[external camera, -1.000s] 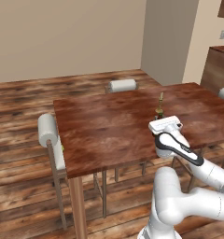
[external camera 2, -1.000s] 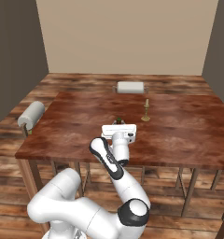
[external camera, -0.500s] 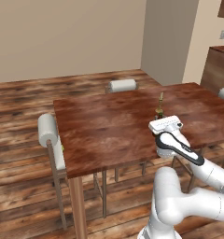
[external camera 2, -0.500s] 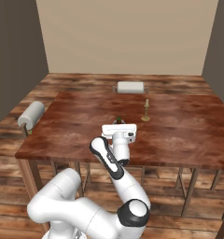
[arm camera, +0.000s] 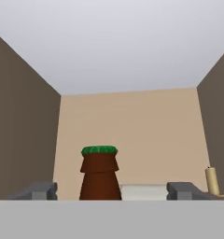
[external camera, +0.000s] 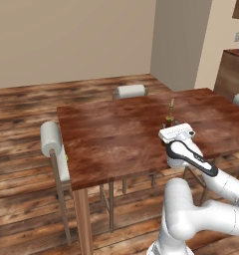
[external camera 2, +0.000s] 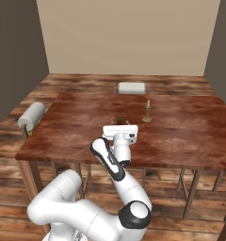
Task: Open the cabinet directly in front. Then move the beer and the cup to the dining counter with the candle on it.
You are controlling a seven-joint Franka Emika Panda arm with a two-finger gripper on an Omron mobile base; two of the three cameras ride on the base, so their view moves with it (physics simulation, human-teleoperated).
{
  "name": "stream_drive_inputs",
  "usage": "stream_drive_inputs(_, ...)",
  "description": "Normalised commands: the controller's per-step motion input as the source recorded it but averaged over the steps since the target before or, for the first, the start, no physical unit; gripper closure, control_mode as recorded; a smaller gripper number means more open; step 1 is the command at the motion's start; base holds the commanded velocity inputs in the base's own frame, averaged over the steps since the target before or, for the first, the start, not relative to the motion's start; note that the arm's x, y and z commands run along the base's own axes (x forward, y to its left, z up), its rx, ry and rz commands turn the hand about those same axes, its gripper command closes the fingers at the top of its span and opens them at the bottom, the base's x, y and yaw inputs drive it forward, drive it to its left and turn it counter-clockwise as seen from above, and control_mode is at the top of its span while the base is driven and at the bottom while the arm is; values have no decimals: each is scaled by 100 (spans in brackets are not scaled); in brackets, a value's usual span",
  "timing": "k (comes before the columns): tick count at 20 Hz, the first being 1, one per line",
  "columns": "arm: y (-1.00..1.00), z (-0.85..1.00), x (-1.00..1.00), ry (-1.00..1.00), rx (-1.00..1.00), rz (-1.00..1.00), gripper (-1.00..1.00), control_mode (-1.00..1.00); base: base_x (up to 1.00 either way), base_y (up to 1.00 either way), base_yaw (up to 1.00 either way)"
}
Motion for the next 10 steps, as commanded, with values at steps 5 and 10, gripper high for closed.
stream_drive_inputs(5, 0, 2, 0, 0, 0, 0, -100, -100, 0, 0, 0)
stream_drive_inputs(10, 0, 55, -2, 11, 0, -1, -100, -100, 0, 0, 0)
